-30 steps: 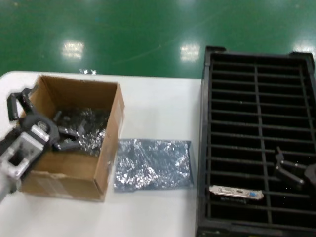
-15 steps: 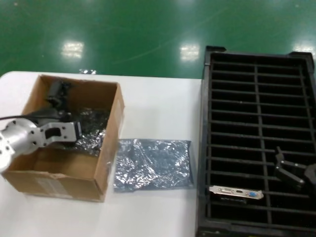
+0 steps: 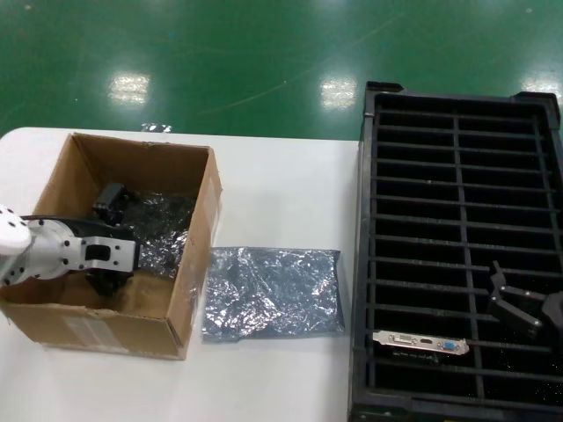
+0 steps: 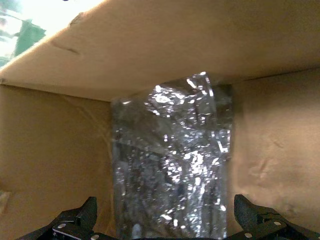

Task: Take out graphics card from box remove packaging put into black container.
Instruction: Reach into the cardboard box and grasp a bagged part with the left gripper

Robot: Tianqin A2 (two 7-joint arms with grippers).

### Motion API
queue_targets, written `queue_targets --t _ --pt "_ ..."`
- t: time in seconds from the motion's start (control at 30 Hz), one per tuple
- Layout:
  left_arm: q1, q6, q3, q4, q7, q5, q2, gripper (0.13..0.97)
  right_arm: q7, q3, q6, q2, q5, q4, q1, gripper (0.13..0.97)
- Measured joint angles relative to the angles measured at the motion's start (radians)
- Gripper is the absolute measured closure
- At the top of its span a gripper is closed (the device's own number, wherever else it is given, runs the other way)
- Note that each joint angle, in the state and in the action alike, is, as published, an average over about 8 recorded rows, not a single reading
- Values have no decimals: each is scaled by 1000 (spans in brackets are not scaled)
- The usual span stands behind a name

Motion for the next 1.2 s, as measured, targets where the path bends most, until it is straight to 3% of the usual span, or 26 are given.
queue_targets --t 0.17,0.37,0.67,0.83,1.07,1.2 --pt "-58 -17 -35 147 131 -47 40 132 0 0 0 0 0 0 0 129" --pt "-76 -70 -82 218 255 -102 66 132 0 0 0 0 0 0 0 129" --pt "-75 -145 -148 240 429 -176 86 154 0 0 0 0 0 0 0 129" --pt "-74 -177 -180 242 518 -212 90 209 0 0 0 0 0 0 0 129" --pt "-72 -181 -199 241 570 -235 90 242 0 0 0 0 0 0 0 129" --pt "-69 -175 -206 238 584 -245 89 319 0 0 0 0 0 0 0 129"
